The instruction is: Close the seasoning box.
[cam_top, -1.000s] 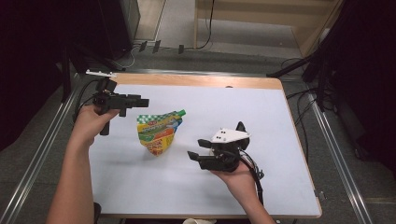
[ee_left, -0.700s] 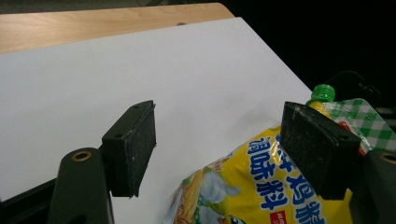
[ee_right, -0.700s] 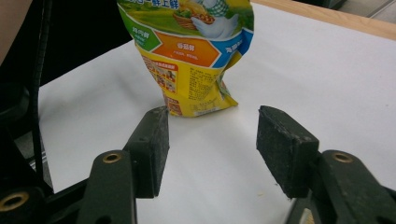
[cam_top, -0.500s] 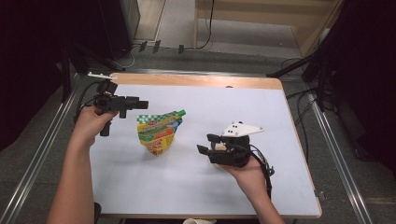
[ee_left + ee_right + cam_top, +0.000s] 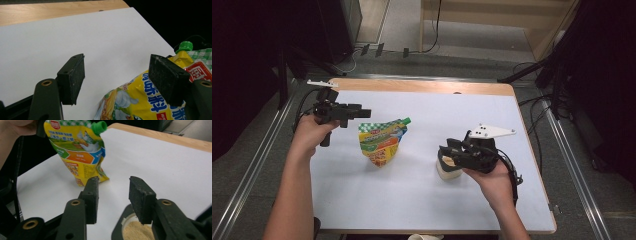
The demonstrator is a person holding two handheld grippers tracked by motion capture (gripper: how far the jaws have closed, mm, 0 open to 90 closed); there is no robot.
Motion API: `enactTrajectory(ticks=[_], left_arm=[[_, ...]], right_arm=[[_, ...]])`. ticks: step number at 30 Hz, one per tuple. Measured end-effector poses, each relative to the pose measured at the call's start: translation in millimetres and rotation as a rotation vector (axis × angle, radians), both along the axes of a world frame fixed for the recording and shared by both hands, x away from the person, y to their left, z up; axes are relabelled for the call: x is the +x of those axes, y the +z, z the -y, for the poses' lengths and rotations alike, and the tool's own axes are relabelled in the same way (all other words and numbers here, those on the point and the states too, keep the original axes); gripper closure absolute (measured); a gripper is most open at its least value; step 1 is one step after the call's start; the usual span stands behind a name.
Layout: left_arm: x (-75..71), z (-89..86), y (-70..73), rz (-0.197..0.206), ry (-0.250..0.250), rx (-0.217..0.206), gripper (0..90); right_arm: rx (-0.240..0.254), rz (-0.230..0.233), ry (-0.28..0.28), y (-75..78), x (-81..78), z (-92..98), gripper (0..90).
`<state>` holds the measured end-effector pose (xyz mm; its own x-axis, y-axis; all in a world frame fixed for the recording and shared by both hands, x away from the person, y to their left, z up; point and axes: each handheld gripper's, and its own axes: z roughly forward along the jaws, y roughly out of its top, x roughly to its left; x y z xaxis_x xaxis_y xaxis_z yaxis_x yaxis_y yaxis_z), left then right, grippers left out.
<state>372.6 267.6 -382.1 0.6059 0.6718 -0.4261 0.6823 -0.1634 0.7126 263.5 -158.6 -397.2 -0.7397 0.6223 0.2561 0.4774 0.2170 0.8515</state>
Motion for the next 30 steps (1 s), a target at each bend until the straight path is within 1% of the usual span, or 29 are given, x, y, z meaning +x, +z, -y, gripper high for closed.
enactTrajectory(ticks=[4, 6, 8, 15, 17, 21, 24, 25, 27, 30], left_arm=[[0.4, 2.2, -1.4, -0.008, 0.003, 0.01, 30.8], [0.4, 3.0, -1.6, -0.01, -0.005, 0.013, 30.8], [0.3, 3.9, -1.8, -0.008, -0.011, 0.008, 30.8], [0.8, 7.8, -4.8, -0.017, -0.026, 0.019, 30.7], [1.1, 8.7, -5.4, -0.023, -0.025, 0.017, 30.7], [1.2, 8.9, -5.9, -0.022, -0.032, 0.017, 30.7], [1.1, 8.6, -6.1, -0.024, -0.036, 0.015, 30.7], [1.1, 8.4, -6.3, -0.024, -0.039, 0.016, 30.7], [1.2, 8.3, -6.8, -0.024, -0.041, 0.016, 30.7], [1.1, 8.4, -6.4, -0.02, -0.042, 0.012, 30.7]], right_arm=[[-0.008, -0.024, -0.01, 0.2, 3.6, 10.1, 64.5], [0.0, -0.035, -0.02, 1.5, 4.0, 15.2, 66.0], [-0.001, -0.035, -0.033, 2.8, 4.7, 19.7, 68.3], [-0.018, -0.047, -0.064, 3.2, 7.7, 32.7, 73.4], [-0.017, -0.053, -0.072, 3.6, 8.3, 36.4, 74.7], [-0.02, -0.046, -0.085, 4.7, 8.8, 42.1, 76.9], [-0.007, -0.047, -0.085, 6.2, 9.0, 46.8, 78.5], [-0.011, -0.042, -0.081, 6.5, 9.1, 48.0, 79.6], [-0.008, -0.045, -0.082, 7.2, 9.0, 50.3, 81.8], [-0.002, -0.049, -0.089, 8.7, 8.9, 55.8, 87.6]])
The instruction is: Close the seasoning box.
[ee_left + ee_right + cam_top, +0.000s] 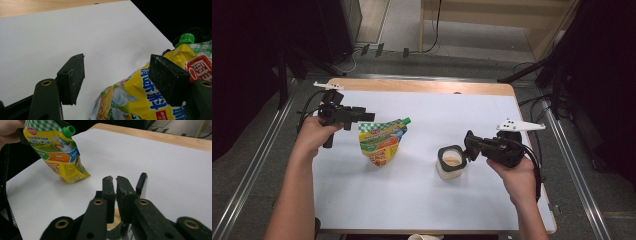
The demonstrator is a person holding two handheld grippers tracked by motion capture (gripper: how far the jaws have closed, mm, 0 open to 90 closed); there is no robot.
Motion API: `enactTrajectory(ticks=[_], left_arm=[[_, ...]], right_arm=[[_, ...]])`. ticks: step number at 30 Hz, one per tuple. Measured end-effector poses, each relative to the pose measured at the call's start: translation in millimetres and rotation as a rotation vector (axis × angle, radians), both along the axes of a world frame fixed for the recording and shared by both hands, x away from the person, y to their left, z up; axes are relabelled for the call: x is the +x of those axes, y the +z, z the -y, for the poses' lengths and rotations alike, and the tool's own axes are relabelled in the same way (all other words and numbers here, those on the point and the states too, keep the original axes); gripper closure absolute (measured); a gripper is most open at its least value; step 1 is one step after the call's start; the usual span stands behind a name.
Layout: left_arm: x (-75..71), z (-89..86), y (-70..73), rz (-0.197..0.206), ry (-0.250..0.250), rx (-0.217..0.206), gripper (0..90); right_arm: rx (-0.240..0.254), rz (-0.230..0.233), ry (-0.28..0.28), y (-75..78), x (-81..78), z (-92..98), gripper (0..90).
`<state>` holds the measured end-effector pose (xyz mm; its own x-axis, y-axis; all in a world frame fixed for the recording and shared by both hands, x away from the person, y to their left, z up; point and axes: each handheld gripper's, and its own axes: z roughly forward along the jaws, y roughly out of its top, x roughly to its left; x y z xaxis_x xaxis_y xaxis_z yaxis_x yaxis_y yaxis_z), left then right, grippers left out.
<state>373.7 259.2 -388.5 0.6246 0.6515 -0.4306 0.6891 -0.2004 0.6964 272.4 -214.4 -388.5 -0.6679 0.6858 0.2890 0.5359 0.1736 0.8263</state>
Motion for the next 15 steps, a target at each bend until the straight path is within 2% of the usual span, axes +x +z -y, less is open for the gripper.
enactTrajectory(ticks=[4, 9, 15], left_arm=[[-0.4, -0.5, 0.4, 0.002, 0.004, -0.003, 30.7], [-0.7, -1.7, 1.3, 0.006, 0.005, -0.009, 30.7], [-1.0, -2.5, 1.8, 0.012, 0.006, -0.01, 30.7]], right_arm=[[0.009, 0.005, -0.012, 3.4, -0.5, 8.3, 90.0], [-0.002, 0.012, -0.064, 6.7, -0.6, 22.9, 90.0], [-0.004, -0.022, -0.085, -3.8, 4.6, 28.3, 90.0]])
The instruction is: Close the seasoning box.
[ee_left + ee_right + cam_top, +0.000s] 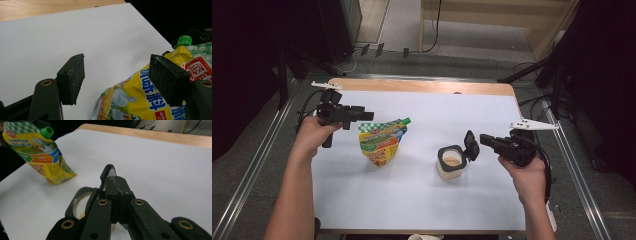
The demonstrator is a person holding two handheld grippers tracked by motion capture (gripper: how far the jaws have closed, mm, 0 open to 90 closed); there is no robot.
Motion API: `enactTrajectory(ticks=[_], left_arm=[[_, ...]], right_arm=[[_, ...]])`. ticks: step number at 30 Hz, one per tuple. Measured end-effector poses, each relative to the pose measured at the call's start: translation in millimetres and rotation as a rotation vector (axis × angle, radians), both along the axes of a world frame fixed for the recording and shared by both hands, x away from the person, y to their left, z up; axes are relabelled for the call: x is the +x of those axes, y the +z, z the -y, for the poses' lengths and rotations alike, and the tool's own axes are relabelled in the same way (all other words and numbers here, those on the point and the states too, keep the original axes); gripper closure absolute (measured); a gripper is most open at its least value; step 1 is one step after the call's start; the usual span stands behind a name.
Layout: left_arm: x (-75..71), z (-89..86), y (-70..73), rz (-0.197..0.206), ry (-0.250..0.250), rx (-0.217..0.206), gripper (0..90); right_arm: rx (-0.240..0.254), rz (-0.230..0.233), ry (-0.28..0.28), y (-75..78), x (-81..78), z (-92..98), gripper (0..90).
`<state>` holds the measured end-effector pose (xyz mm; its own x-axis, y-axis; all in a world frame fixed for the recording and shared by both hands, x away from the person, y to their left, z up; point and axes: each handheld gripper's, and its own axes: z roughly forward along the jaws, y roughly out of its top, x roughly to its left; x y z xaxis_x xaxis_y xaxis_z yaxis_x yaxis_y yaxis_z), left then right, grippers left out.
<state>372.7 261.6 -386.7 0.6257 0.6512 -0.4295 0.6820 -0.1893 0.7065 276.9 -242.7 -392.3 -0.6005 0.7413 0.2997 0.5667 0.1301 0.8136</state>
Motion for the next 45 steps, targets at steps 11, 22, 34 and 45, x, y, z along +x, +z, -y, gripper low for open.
enactTrajectory(ticks=[11, 22, 34, 45], left_arm=[[0.3, 3.4, -1.1, 0.003, -0.007, 0.013, 30.6], [-0.8, 3.9, -0.3, 0.012, -0.011, 0.017, 30.6], [-1.4, 4.6, -0.8, 0.013, -0.019, 0.022, 30.8], [-1.3, 4.7, -1.2, 0.015, -0.024, 0.019, 30.8]], right_arm=[[0.001, -0.031, 0.024, -14.8, 4.8, -11.7, 90.0], [0.009, -0.037, 0.055, -19.9, 4.1, -22.0, 90.0], [0.016, -0.03, 0.093, -24.9, 1.1, -38.5, 90.0], [-0.035, -0.042, 0.17, -38.9, -1.4, -69.6, 90.0]])
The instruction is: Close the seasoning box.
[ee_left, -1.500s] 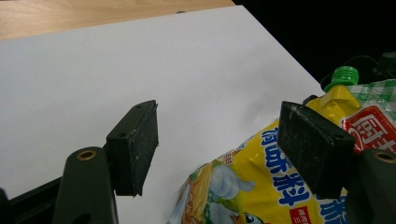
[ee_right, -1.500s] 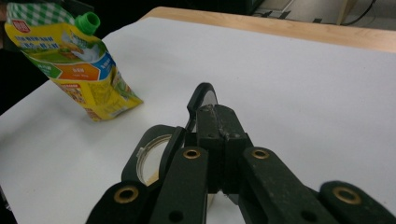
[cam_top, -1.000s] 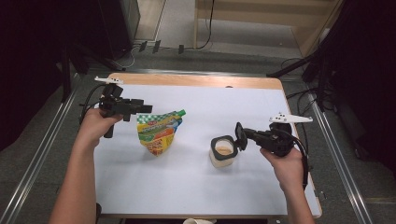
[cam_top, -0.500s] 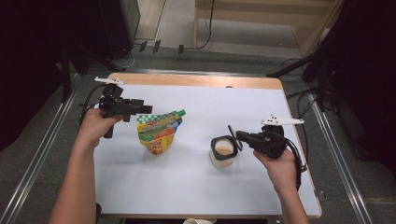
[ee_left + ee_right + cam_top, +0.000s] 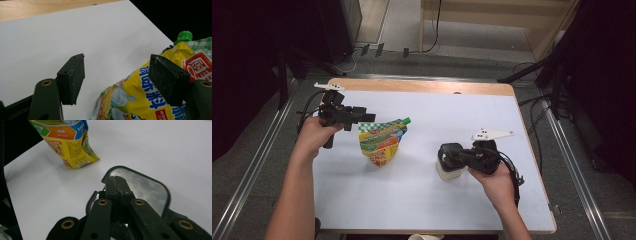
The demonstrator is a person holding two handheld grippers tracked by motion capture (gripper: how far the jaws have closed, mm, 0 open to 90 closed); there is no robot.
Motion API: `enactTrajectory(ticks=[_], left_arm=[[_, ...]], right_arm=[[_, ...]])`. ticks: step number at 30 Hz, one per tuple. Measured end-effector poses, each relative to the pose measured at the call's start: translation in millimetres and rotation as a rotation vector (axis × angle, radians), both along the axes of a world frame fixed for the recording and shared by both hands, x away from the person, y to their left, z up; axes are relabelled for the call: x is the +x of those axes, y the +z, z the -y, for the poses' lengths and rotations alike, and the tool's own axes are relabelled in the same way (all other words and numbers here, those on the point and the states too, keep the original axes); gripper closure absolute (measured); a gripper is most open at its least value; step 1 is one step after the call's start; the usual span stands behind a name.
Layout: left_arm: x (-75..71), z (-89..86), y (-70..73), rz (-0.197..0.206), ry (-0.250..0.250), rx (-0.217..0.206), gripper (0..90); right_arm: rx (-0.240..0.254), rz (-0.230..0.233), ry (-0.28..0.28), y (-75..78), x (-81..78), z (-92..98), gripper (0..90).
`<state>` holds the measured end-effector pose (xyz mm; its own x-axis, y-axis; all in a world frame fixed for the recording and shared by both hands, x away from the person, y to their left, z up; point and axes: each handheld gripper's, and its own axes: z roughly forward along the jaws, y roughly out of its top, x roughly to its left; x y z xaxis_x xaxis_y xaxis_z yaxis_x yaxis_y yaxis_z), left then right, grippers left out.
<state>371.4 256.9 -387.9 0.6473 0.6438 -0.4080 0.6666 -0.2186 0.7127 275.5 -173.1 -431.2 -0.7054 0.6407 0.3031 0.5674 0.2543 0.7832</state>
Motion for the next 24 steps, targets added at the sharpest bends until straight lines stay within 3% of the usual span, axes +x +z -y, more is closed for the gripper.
enactTrajectory(ticks=[10, 16, 24], left_arm=[[0.3, -0.9, -0.1, 0.001, -0.002, 0.003, 30.7], [0.3, -0.4, -0.3, 0.002, 0.002, 0.005, 30.8], [0.4, -0.3, -0.2, 0.003, 0.003, 0.004, 30.8]], right_arm=[[-0.047, 0.006, 0.045, -10.9, -1.6, -16.8, 90.0], [-0.042, 0.006, 0.044, -11.1, -1.5, -15.6, 89.1], [-0.038, 0.028, 0.021, -4.6, -0.2, -7.1, 81.0]])
